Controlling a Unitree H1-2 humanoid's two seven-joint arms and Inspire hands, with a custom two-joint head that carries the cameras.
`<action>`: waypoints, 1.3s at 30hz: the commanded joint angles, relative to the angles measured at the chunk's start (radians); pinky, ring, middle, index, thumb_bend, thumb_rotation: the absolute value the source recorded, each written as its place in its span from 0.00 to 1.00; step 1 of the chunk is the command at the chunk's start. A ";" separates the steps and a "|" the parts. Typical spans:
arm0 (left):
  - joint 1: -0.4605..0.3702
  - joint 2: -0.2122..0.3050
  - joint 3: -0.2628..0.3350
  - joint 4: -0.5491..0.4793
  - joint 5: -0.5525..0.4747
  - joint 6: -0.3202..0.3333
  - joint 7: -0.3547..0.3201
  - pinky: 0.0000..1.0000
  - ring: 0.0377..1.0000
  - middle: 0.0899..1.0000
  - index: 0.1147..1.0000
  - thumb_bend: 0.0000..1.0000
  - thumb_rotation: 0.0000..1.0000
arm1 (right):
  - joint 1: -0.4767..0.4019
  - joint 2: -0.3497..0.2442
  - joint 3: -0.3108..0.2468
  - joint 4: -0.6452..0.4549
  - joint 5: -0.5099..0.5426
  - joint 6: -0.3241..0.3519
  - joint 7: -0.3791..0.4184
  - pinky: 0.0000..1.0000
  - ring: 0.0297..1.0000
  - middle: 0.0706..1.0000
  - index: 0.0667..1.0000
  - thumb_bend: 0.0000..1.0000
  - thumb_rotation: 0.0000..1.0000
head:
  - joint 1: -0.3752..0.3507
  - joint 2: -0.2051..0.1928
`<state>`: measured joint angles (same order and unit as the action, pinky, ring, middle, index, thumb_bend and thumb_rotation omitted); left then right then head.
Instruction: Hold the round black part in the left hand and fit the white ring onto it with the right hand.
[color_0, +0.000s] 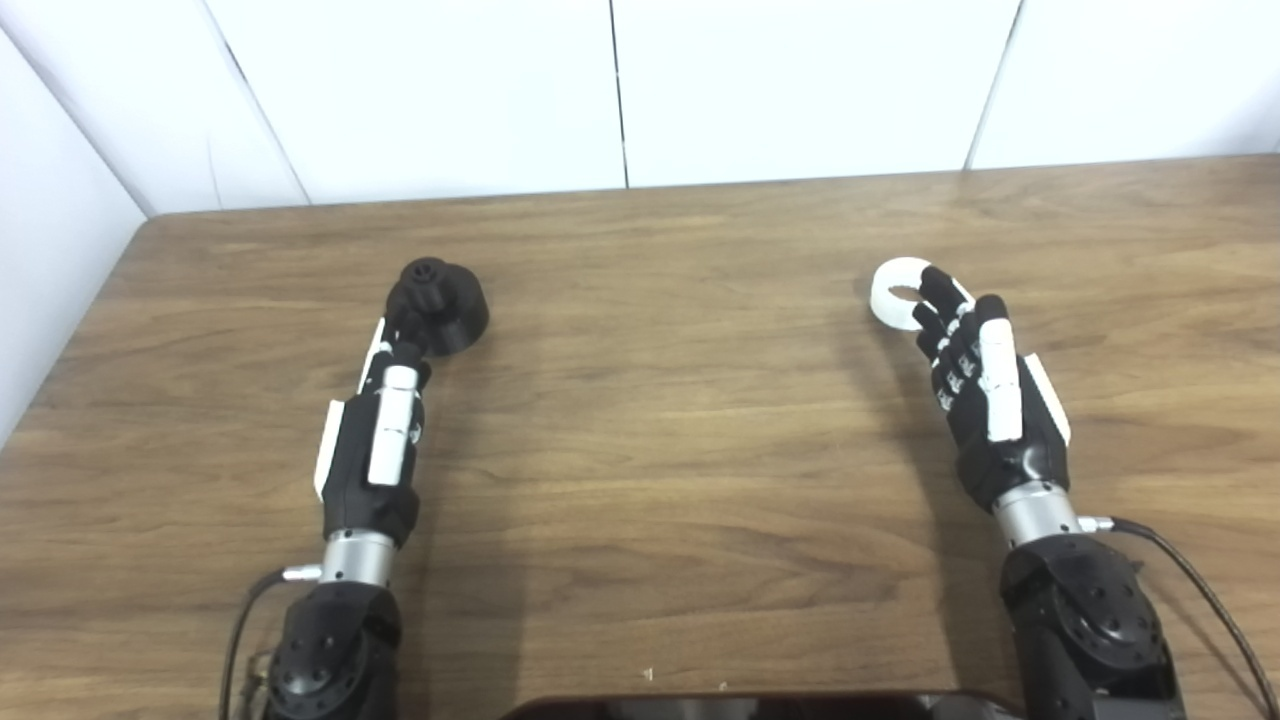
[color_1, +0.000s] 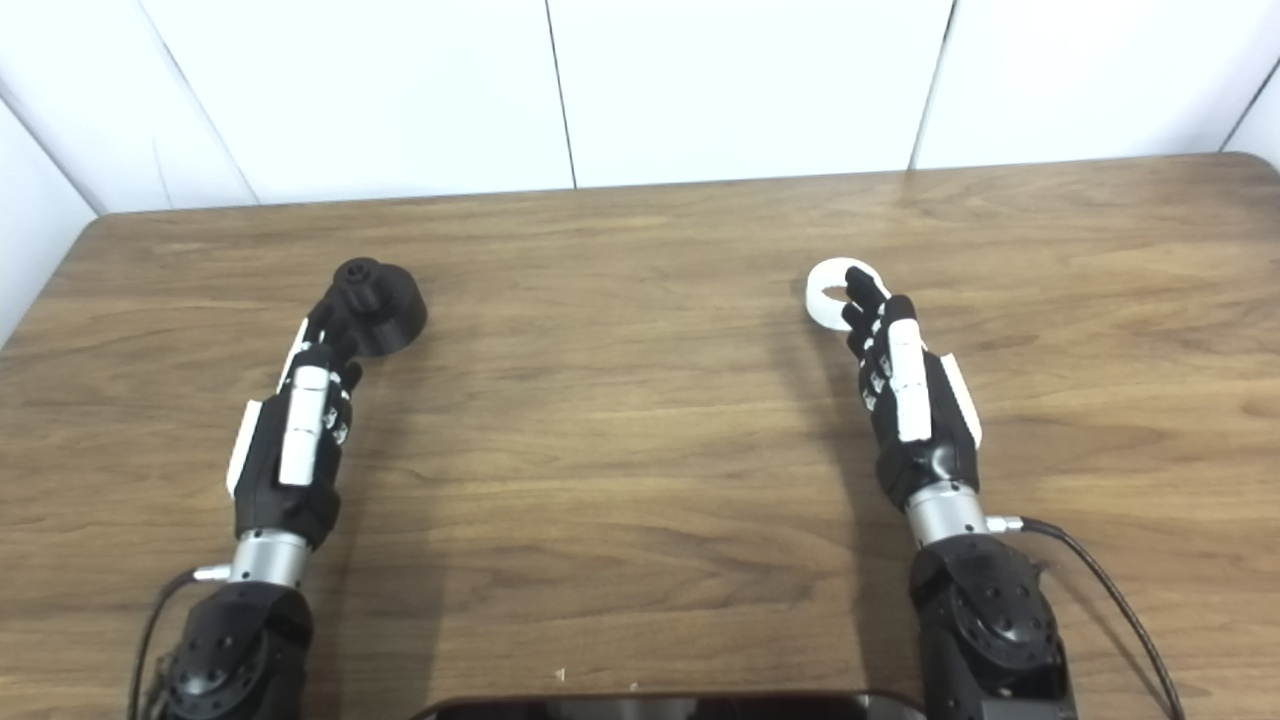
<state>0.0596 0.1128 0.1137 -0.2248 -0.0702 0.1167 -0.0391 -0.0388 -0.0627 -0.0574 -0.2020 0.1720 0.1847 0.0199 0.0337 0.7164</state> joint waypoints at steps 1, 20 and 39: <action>-0.026 0.044 0.015 -0.071 0.058 0.027 0.019 1.00 1.00 1.00 1.00 0.68 0.49 | -0.036 0.003 -0.003 -0.009 0.007 -0.037 0.012 1.00 0.96 0.95 0.89 0.49 1.00 | 0.003 0.000; -0.216 0.352 -0.013 -0.043 0.430 0.181 -0.013 0.93 0.98 0.99 0.94 0.94 0.28 | -0.051 0.010 0.006 0.026 -0.009 -0.052 0.013 1.00 0.96 0.95 0.89 0.51 1.00 | 0.023 -0.017; -0.411 0.510 -0.156 0.200 0.554 0.196 -0.169 0.94 1.00 0.98 0.93 1.00 0.30 | -0.032 0.027 0.001 0.015 -0.011 -0.053 0.008 1.00 0.94 0.94 0.89 0.50 1.00 | 0.018 -0.020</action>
<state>-0.3030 0.5769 -0.0419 -0.0305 0.4611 0.3398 -0.2069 -0.0521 -0.0397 -0.0543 -0.1608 0.1607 0.1792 0.0213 0.0506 0.6949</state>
